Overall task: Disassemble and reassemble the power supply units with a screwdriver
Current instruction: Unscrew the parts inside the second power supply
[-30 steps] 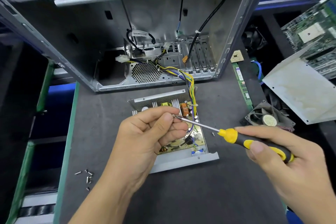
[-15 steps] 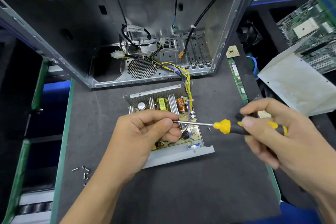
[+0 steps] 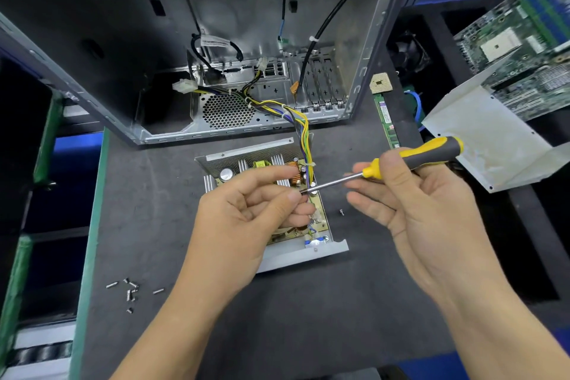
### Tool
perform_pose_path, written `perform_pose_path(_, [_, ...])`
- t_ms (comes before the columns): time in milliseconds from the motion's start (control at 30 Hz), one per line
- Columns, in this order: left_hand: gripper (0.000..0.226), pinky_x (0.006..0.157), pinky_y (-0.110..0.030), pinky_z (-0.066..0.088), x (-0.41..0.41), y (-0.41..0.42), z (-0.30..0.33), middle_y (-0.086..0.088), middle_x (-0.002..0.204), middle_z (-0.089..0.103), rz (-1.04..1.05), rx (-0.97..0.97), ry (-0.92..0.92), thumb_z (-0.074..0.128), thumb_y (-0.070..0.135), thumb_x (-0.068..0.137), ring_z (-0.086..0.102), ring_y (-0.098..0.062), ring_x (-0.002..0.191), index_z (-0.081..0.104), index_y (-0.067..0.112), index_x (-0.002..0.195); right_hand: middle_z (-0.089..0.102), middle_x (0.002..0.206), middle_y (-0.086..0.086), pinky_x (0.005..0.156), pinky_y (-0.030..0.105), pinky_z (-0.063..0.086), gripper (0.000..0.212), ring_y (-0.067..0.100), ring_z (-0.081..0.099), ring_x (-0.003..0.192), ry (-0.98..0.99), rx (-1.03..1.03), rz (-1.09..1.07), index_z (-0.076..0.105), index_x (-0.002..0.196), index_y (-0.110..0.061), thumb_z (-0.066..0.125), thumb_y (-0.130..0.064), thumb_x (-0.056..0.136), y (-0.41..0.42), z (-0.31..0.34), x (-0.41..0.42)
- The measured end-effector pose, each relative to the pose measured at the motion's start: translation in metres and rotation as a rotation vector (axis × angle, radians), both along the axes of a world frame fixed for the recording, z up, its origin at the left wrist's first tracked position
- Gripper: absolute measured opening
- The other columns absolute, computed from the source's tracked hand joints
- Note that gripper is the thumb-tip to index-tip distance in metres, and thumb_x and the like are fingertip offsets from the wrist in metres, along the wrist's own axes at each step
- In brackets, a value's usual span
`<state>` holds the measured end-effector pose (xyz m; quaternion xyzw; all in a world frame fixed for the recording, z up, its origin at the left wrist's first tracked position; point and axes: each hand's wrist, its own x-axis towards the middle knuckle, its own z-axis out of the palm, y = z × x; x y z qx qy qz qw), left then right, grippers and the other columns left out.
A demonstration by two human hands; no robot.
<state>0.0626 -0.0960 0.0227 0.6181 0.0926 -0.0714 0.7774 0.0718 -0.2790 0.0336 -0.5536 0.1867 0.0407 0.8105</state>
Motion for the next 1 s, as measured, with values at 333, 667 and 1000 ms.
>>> perform_pose_path(333, [0.026, 0.070, -0.023, 0.060, -0.001, 0.002, -0.004, -0.014, 0.083, 0.077, -0.073, -0.005, 0.059, 0.068, 0.012, 0.075, 0.076, -0.025, 0.082, 0.072, 0.011, 0.100, 0.074, 0.081, 0.011, 0.066, 0.027, 0.059, 0.033, 0.028, 0.074, 0.078, 0.002, -0.044, -0.051, 0.062, 0.087, -0.006, 0.071, -0.036, 0.075, -0.001, -0.005, 0.000])
perform_pose_path(667, [0.029, 0.074, -0.026, 0.060, -0.001, 0.007, -0.006, -0.010, 0.095, 0.078, -0.159, -0.011, 0.059, 0.054, 0.025, 0.087, 0.075, -0.025, 0.093, 0.072, 0.012, 0.106, 0.074, 0.084, 0.014, 0.066, 0.026, 0.059, 0.036, 0.027, 0.074, 0.077, -0.017, -0.042, -0.061, 0.064, 0.087, -0.007, 0.072, -0.040, 0.075, -0.002, -0.008, 0.000])
perform_pose_path(1000, [0.011, 0.077, -0.022, 0.057, 0.004, 0.017, -0.013, 0.003, 0.094, 0.077, 0.012, 0.310, -0.183, 0.064, 0.024, 0.093, 0.074, -0.015, 0.089, 0.072, 0.026, 0.100, 0.072, 0.082, 0.014, 0.069, 0.029, 0.059, 0.032, 0.027, 0.074, 0.076, -0.206, -0.425, -0.108, 0.061, 0.094, -0.003, 0.072, -0.032, 0.084, -0.019, -0.005, -0.004])
